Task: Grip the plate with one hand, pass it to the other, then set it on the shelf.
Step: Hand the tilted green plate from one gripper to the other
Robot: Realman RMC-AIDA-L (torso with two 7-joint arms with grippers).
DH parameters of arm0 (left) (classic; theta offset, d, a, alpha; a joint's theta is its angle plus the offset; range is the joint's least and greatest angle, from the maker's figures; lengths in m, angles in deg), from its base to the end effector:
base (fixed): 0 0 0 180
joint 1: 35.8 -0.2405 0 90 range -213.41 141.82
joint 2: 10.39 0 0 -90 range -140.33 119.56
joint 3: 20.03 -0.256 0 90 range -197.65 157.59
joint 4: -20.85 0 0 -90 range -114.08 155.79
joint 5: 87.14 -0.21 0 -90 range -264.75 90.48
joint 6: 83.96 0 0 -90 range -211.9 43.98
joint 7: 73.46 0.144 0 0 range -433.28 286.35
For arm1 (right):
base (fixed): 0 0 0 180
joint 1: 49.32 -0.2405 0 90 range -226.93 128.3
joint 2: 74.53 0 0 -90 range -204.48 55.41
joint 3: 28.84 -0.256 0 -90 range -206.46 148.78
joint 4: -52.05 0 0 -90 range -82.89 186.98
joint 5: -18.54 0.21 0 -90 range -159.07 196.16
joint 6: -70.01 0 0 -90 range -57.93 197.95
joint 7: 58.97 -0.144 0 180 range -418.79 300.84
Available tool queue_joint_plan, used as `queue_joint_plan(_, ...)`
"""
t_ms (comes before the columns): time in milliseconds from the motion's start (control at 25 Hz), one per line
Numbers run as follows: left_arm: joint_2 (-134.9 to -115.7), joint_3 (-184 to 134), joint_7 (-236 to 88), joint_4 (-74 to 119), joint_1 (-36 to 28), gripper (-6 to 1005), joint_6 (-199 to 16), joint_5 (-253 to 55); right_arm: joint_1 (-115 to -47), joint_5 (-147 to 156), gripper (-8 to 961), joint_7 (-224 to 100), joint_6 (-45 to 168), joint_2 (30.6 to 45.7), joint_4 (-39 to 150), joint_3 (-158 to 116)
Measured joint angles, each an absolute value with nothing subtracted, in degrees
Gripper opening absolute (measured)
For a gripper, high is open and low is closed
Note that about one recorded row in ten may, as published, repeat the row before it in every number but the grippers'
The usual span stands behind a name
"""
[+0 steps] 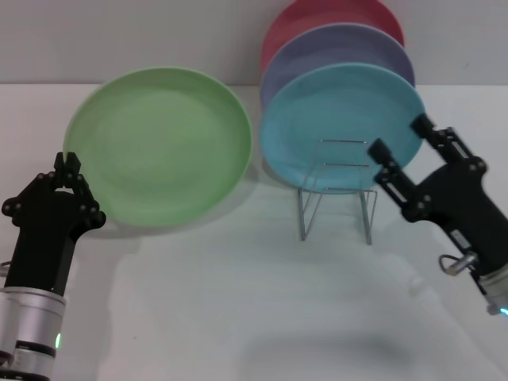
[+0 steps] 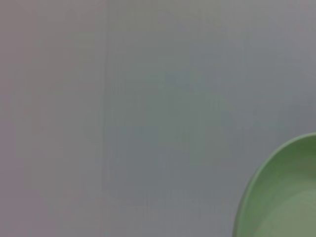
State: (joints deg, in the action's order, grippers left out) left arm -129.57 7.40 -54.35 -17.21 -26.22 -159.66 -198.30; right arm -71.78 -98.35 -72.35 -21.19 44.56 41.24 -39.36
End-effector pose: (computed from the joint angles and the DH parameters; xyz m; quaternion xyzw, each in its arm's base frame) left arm -0.2735 0.2526 -0.0592 -0.6590 -0.2112 -0.3320 0.6410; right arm 0.2708 0.2689 -0.0447 -0.7595 0.1245 0.4507 0.4522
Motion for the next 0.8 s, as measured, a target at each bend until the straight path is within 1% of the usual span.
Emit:
queue_joint_plan(360,-129.57,4.0,-45.4,-21.9,-26.7,83,-160.4,-192.0,-77.5,-99.6,692,-72.8,-12.0,44.56,37.9,-36.4)
queue_joint_plan(800,-129.56,-1.3,-38.0,-27.1,-28.1,89,-165.9,-184.1,-81.4,-99.8,691,-72.8,-6.2,44.48,36.0,-36.3)
